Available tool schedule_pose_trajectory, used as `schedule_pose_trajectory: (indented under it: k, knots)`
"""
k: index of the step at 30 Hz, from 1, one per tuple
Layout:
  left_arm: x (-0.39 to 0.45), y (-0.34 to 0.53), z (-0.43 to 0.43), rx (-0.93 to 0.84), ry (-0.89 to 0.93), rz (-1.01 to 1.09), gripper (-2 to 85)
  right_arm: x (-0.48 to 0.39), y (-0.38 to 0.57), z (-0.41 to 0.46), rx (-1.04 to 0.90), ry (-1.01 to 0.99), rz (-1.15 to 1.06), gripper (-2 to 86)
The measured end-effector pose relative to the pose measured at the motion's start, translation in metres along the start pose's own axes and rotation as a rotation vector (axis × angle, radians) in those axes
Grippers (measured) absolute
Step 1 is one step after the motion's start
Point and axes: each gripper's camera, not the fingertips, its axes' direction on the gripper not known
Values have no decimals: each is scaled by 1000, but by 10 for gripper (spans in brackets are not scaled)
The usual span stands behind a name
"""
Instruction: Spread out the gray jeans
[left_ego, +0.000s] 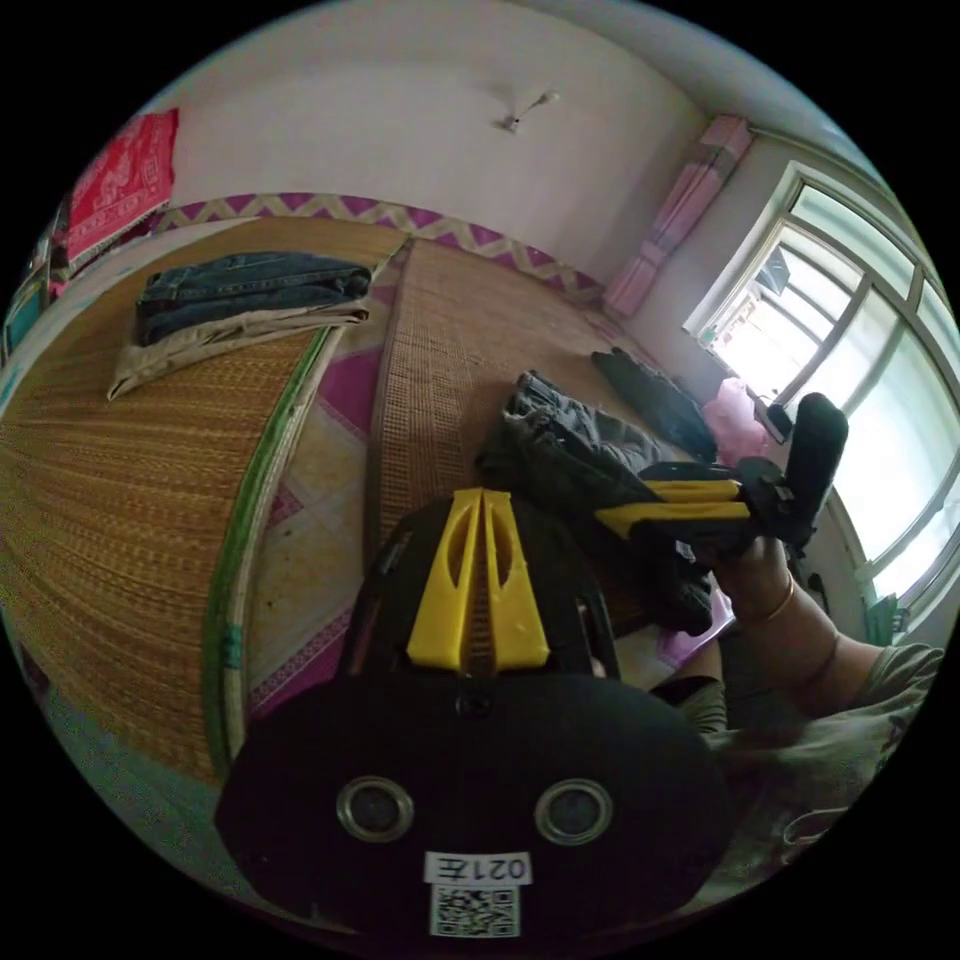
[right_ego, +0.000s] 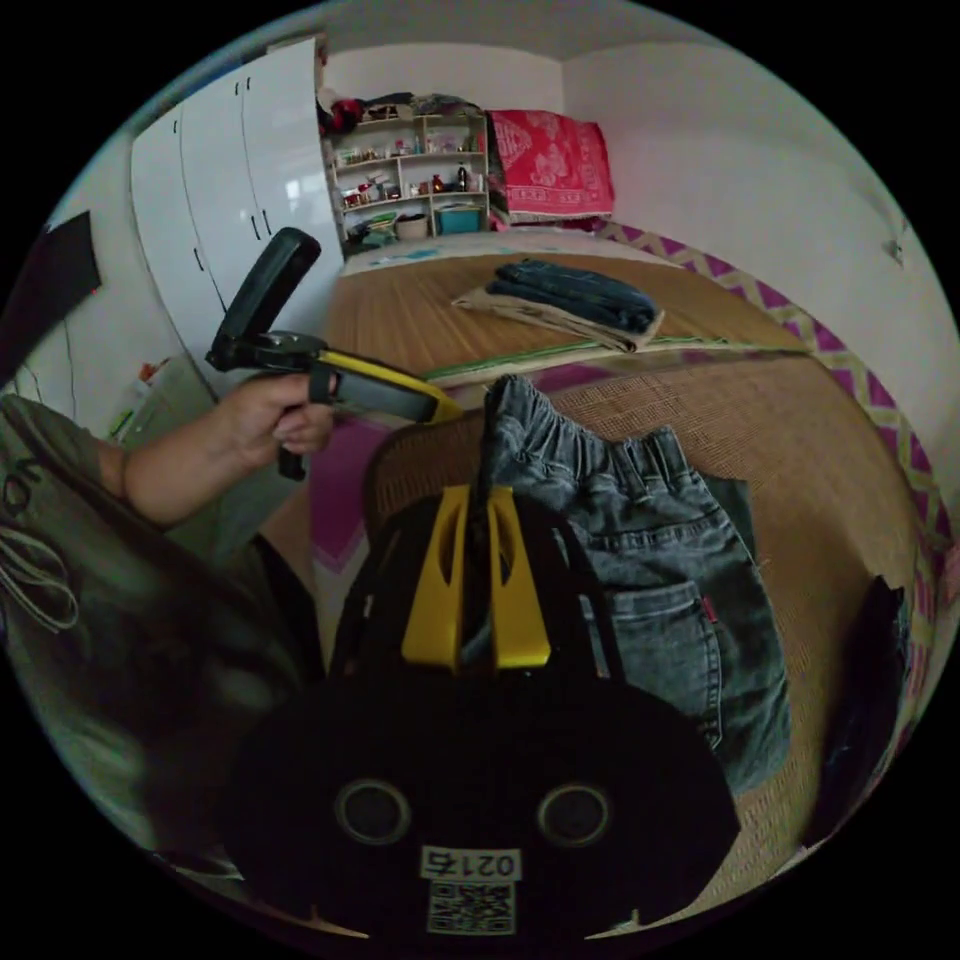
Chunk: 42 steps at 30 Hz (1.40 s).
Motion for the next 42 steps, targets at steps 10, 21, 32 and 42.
schedule_pose_trajectory:
  k: [10,21,32,42]
  knots:
    - [42,-39,49,72,88,151,0,48,194,-209,429,291,444,28]
    - [68,-147,198,-282,100,164,111,47,569,-299,659,233,1318,10]
    - [71,-177,246,-325,283,112,29,73,667,-322,816,0,1432,4]
    - [118,-260,214,-120,378,101,-7,177,604,-433,787,107,1240,4]
